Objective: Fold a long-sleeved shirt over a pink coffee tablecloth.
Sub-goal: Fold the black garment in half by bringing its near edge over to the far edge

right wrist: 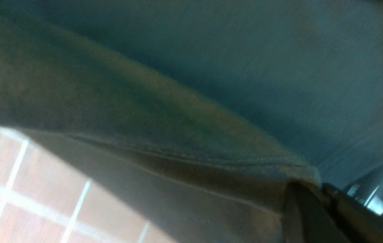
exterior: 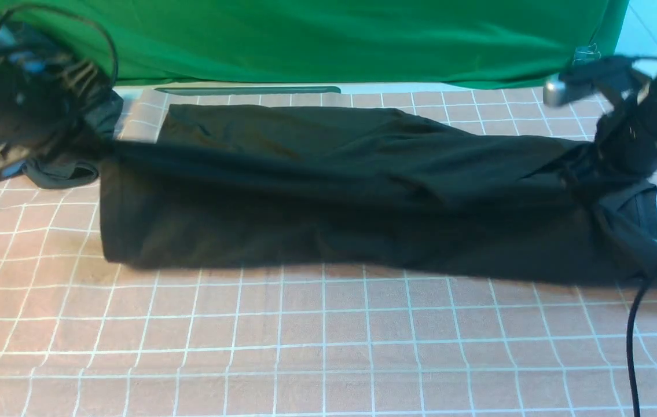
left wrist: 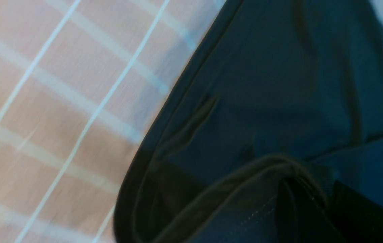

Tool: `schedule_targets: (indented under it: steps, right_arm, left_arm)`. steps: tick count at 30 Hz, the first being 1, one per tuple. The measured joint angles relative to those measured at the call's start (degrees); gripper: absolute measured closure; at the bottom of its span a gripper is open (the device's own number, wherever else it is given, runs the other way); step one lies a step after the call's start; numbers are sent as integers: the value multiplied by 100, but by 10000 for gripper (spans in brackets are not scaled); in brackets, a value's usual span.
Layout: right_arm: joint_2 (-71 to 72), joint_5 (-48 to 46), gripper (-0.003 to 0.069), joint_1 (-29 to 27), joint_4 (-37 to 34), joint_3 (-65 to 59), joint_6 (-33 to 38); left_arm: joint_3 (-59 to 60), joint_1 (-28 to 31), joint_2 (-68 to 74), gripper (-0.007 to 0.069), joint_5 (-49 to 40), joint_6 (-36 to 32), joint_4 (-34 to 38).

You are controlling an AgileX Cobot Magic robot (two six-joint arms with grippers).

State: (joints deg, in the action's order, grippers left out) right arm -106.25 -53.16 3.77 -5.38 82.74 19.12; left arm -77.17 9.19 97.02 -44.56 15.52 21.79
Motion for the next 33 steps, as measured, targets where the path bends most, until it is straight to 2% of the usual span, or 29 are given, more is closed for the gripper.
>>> schedule_targets:
  steps: [5,13,20,21,22,26,28,33]
  right_arm:
    - [-878,-275,608,-122,-51,1174,-7]
    - [-2095,-304,594,-128,-51,2700,-178]
    - [-2278,-671,309,-151,6,3537,-703]
    - [-2264,-700,307,-144,-16,3581,-702]
    - [-2223,-963,312,-109,-207,3678,-632]
    - [-2190,-1502,528,201,-952,3729,79]
    - [-2292,-1603,601,522,-1169,3679,353]
    - [-2599,-1445,619,1028,-1284,3626,653]
  left_arm:
    - [-1027,-5,936,578,7,17,333]
    - [-2115,-45,1940,578,-33,23,369]
    - [-2413,-199,2156,578,-37,16,357]
    - [-2413,-206,2156,578,-37,16,351]
    - [-2420,-225,2156,578,-37,16,340]
    - [-2420,-251,2156,578,-67,16,288]
    - [-2420,-253,2156,578,-109,16,275]
    - [-2420,-253,2156,578,-152,16,257]
